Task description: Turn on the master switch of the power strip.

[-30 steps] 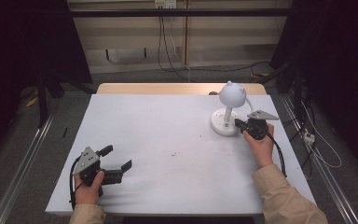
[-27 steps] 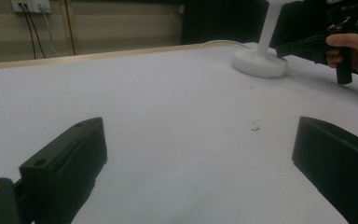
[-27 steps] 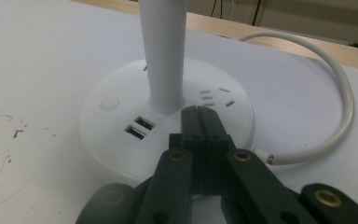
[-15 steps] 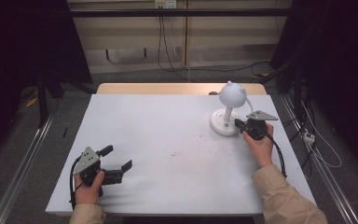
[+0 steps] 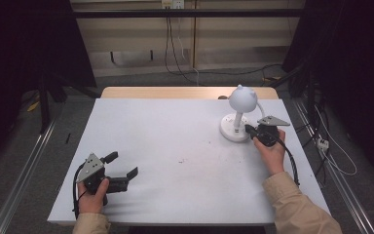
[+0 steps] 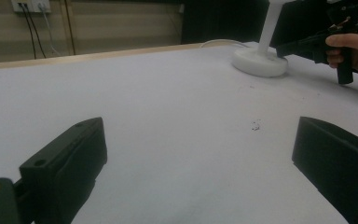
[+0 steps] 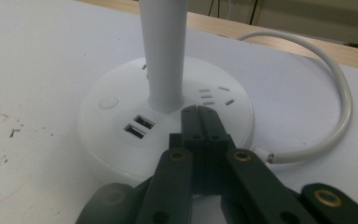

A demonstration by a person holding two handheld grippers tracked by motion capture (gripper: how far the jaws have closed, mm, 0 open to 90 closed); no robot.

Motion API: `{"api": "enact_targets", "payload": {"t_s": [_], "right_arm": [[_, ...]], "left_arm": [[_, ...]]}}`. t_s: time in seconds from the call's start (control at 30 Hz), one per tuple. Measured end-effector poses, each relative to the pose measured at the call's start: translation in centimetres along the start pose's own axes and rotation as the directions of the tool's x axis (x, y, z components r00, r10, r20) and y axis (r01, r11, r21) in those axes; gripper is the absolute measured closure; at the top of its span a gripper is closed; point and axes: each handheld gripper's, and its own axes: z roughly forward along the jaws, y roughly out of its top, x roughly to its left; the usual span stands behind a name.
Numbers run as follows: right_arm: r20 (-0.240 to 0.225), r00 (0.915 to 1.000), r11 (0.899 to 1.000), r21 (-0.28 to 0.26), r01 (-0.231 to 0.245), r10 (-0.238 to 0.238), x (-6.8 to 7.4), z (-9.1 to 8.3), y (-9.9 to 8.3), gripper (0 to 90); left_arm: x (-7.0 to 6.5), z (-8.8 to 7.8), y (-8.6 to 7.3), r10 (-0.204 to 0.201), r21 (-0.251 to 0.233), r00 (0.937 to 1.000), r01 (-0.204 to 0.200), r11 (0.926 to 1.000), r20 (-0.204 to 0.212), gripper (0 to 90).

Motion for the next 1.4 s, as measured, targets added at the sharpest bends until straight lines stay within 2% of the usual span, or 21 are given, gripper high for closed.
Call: {"api": "enact_targets", "payload": {"t_s": [0.17, 0.27, 0.37, 0.77, 0.9, 1.07, 1.13, 1.2, 1.27, 1.4], "right_arm": [[-0.007, 0.9999, 1.0, -0.001, -0.01, 0.01, 0.14, 0.08, -0.02, 90.0], [0.008, 1.0, 1.0, 0.004, 0.005, -0.005, 0.4, 0.13, 0.07, 90.0], [0.005, 0.9999, 1.0, 0.001, -0.014, 0.014, 0.33, 0.13, 0.03, 90.0], [0.011, 0.9999, 1.0, -0.001, -0.007, 0.007, 0.45, 0.15, -0.08, 90.0], [0.01, 0.9998, 1.0, 0.01, -0.018, 0.018, 0.44, 0.16, -0.09, 90.0], [0.004, 0.9994, 0.999, -0.004, -0.036, 0.036, 0.34, 0.14, -0.21, 90.0], [0.013, 0.9999, 1.0, 0.004, -0.01, 0.01, 0.52, 0.1, -0.07, 90.0], [0.006, 0.9995, 1.0, 0.006, -0.029, 0.029, 0.45, 0.01, -0.03, 90.0], [0.003, 0.9997, 1.0, 0.003, -0.024, 0.024, 0.38, -0.12, 0.01, 90.0], [-0.003, 0.999, 0.999, 0.0, -0.045, 0.045, 0.24, -0.31, 0.13, 90.0]], "left_arm": [[-0.01, 0.02, 0.0, 0.001, 0.0, 1.0, -0.001, 1.0, 0.0, 2.8], [0.0, 0.01, -0.01, 0.0, 0.001, 1.0, 0.0, 1.0, 0.0, 2.8], [0.03, -0.1, 0.0, 0.004, 0.001, 1.0, -0.004, 1.0, -0.002, 2.9], [0.1, -0.34, -0.03, 0.0, -0.005, 1.0, 0.0, 1.0, -0.007, 2.8], [0.1, -0.47, -0.01, -0.001, -0.009, 1.0, 0.001, 1.0, -0.01, 2.8], [0.07, -0.49, -0.01, 0.002, -0.009, 1.0, -0.002, 1.0, -0.008, 2.8], [0.13, -0.48, -0.03, -0.004, -0.009, 0.9999, 0.004, 0.9999, -0.01, 2.8], [0.18, -0.49, 0.0, -0.004, -0.011, 0.9999, 0.004, 0.9999, -0.011, 2.8], [0.12, -0.45, 0.08, -0.004, -0.014, 1.0, 0.004, 0.9999, -0.009, 2.8], [0.11, -0.33, 0.09, -0.006, -0.013, 1.0, 0.005, 0.9999, -0.005, 2.8]]}}
